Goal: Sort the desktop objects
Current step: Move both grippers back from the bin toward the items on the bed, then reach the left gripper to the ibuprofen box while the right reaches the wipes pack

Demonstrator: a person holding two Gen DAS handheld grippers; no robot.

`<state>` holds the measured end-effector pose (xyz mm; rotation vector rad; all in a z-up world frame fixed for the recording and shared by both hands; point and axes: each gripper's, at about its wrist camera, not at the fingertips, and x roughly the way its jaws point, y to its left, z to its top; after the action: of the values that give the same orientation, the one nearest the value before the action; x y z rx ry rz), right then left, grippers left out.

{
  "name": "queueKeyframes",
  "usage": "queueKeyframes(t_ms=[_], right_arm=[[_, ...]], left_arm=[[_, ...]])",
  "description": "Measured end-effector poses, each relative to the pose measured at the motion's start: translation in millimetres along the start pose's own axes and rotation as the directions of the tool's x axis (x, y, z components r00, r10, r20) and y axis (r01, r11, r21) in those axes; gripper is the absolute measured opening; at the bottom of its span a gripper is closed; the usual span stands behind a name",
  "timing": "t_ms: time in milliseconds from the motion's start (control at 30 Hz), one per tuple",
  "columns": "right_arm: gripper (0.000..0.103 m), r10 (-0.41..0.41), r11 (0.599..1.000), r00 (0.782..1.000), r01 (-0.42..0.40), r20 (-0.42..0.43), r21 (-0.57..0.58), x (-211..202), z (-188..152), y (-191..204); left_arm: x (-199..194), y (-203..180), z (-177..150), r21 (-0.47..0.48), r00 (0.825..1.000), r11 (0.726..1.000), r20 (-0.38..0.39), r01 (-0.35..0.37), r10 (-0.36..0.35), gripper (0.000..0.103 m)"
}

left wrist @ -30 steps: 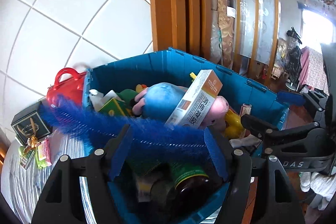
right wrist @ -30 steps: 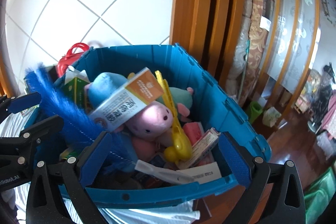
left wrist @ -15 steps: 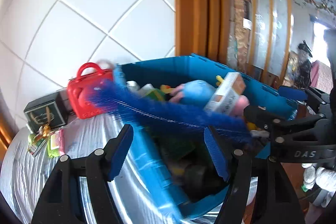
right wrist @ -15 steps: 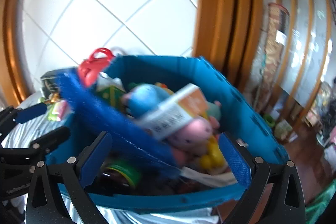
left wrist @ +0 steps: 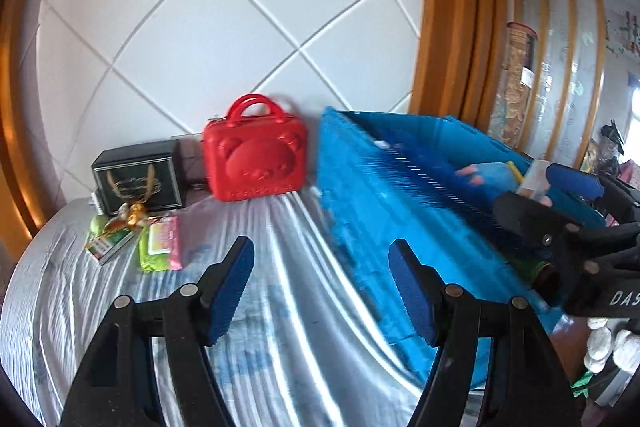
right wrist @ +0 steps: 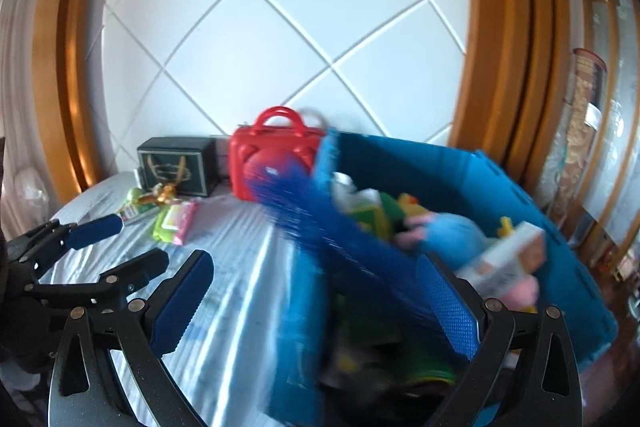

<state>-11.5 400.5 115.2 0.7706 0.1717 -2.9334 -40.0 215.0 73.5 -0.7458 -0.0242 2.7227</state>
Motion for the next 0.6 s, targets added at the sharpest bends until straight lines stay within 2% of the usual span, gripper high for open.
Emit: queueKeyframes(t_ms=[233, 367, 500, 600], right_arm=[[0.103, 0.055, 0.998, 0.998, -0.055, -0.022, -0.025, 36.9, 21.8, 81.5], [0.103, 0.105, 0.994, 0.993, -0.107, -0.062, -0.031, 74.4, 31.1, 126.4], [0.103, 0.13, 0.99, 0.985, -0.134, -0.118, -0.034, 119.1, 37.8, 165.0], [0.103, 0.139, 0.99, 0.978, -0.143, -0.153, -0.014, 155.6, 37.2, 183.7]], left_arm=[[2.1, 100.3, -5.2, -0.055, 0.996, 0.995, -0.046, -0.077, 0.075, 0.069], [6.3, 161.4, -11.7, -0.075, 0.987, 0.988, -0.091, -0.137, 0.13, 0.069], [19.1, 228.4, -19.7, -0.083, 0.968, 0.974, -0.155, -0.212, 0.197, 0.069], [36.1, 281.3, -28.2, -0.135, 0.95, 0.958, -0.218, -0.255, 0.222, 0.069]])
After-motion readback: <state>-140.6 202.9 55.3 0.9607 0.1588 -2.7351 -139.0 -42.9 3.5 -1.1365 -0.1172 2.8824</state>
